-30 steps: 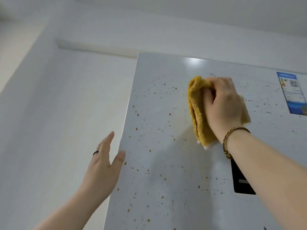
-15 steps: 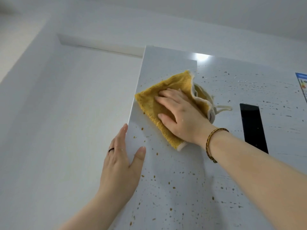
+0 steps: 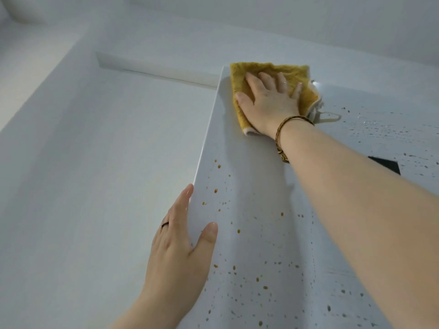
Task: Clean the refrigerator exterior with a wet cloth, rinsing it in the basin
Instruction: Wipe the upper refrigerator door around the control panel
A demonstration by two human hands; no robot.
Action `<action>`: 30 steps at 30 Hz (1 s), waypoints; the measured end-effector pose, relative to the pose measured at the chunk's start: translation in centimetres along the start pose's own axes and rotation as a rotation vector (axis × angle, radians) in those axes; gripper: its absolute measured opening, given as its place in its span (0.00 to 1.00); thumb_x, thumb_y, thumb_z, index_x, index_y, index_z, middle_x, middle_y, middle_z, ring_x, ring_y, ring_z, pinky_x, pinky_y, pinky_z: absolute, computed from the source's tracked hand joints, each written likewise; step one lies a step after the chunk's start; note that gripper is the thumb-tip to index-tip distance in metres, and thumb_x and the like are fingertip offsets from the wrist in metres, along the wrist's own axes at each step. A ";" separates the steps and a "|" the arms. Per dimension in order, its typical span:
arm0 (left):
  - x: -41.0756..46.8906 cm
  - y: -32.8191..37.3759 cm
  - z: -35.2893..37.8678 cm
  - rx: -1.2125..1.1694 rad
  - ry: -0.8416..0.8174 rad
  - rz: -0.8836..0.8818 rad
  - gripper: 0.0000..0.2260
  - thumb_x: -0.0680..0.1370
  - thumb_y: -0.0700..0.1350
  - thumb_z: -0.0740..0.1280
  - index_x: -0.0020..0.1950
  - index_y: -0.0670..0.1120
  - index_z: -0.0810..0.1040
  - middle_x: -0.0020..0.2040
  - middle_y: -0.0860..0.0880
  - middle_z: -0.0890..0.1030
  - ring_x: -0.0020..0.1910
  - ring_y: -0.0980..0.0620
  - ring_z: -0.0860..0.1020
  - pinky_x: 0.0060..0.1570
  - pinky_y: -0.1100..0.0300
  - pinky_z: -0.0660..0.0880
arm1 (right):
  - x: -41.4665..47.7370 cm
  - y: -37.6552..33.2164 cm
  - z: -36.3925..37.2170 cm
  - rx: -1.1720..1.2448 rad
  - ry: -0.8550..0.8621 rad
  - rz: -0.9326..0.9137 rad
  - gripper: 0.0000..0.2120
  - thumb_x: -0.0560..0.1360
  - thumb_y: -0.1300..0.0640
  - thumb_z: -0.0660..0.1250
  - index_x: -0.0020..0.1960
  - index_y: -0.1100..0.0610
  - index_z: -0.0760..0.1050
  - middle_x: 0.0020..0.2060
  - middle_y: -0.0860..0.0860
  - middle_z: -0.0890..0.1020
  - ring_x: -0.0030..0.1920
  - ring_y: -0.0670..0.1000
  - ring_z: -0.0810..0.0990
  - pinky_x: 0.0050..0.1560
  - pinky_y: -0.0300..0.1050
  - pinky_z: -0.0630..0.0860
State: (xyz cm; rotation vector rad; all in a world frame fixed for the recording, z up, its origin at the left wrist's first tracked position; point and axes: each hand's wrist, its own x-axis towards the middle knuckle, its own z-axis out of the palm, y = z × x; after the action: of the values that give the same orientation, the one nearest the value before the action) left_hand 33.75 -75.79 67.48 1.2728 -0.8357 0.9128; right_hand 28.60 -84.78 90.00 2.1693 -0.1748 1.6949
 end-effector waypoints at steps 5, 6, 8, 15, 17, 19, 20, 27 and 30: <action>-0.1 0.4 0.0 -0.029 0.010 -0.031 0.23 0.75 0.50 0.61 0.52 0.75 0.52 0.49 0.77 0.59 0.59 0.60 0.64 0.63 0.58 0.62 | -1.8 -1.5 0.4 -0.004 -0.080 -0.369 0.26 0.78 0.42 0.50 0.74 0.46 0.52 0.75 0.43 0.51 0.75 0.50 0.42 0.73 0.55 0.35; -0.1 0.4 0.0 -0.031 0.012 -0.028 0.23 0.75 0.49 0.61 0.52 0.75 0.52 0.49 0.77 0.59 0.59 0.60 0.64 0.62 0.58 0.62 | -1.6 -1.1 0.2 -0.010 -0.074 -0.360 0.25 0.78 0.42 0.50 0.74 0.45 0.52 0.75 0.43 0.52 0.75 0.49 0.43 0.73 0.54 0.36; -0.1 0.4 0.0 -0.052 0.013 -0.032 0.23 0.75 0.49 0.61 0.53 0.75 0.53 0.49 0.77 0.59 0.59 0.62 0.64 0.60 0.60 0.61 | -0.9 0.2 -0.2 -0.033 -0.036 -0.254 0.25 0.78 0.42 0.50 0.74 0.46 0.53 0.75 0.44 0.52 0.75 0.49 0.44 0.72 0.55 0.37; -0.1 0.0 -0.2 -0.135 -0.002 -0.043 0.22 0.76 0.45 0.60 0.52 0.74 0.58 0.50 0.77 0.63 0.62 0.61 0.65 0.61 0.60 0.62 | -0.3 4.8 -1.3 0.023 0.022 0.339 0.29 0.78 0.40 0.45 0.75 0.51 0.48 0.76 0.49 0.49 0.75 0.58 0.43 0.71 0.64 0.38; -0.1 -0.1 -0.2 -0.135 -0.007 -0.035 0.22 0.76 0.45 0.60 0.52 0.74 0.59 0.50 0.77 0.63 0.61 0.62 0.65 0.61 0.60 0.62 | -0.3 3.8 -1.2 0.027 -0.003 0.318 0.32 0.77 0.36 0.46 0.75 0.50 0.46 0.76 0.50 0.47 0.74 0.60 0.41 0.70 0.65 0.38; 0.0 -0.3 -0.2 -0.139 -0.011 -0.022 0.23 0.76 0.43 0.61 0.52 0.74 0.59 0.50 0.77 0.63 0.61 0.61 0.65 0.58 0.61 0.61 | -0.3 1.7 -0.8 0.004 -0.022 0.182 0.34 0.75 0.34 0.49 0.75 0.48 0.46 0.76 0.50 0.46 0.74 0.60 0.41 0.69 0.66 0.37; -0.1 -0.3 -0.3 -0.143 -0.009 -0.022 0.23 0.76 0.43 0.61 0.51 0.74 0.59 0.50 0.77 0.63 0.62 0.60 0.65 0.58 0.61 0.61 | -0.3 0.5 -0.5 -0.009 -0.032 0.091 0.34 0.74 0.34 0.50 0.75 0.47 0.47 0.76 0.49 0.46 0.74 0.59 0.41 0.69 0.65 0.37; 0.0 -0.4 -0.2 -0.144 0.007 -0.018 0.21 0.74 0.46 0.60 0.50 0.74 0.58 0.51 0.77 0.63 0.65 0.58 0.66 0.61 0.58 0.63 | -1.1 -0.3 0.0 0.029 -0.020 -0.123 0.27 0.77 0.41 0.53 0.74 0.44 0.52 0.75 0.45 0.50 0.75 0.51 0.42 0.72 0.58 0.36; -0.1 -0.4 -0.2 -0.127 -0.015 -0.012 0.23 0.74 0.45 0.60 0.50 0.76 0.57 0.52 0.78 0.63 0.66 0.57 0.66 0.63 0.55 0.64 | -2.0 3.4 -0.7 -0.003 0.000 0.052 0.28 0.77 0.41 0.52 0.74 0.45 0.51 0.75 0.45 0.50 0.75 0.51 0.43 0.72 0.58 0.39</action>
State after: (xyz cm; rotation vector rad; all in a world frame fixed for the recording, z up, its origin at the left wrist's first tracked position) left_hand 34.10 -75.63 67.22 1.1748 -0.8837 0.8289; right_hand 26.34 -87.91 89.01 2.1807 -0.2351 1.7219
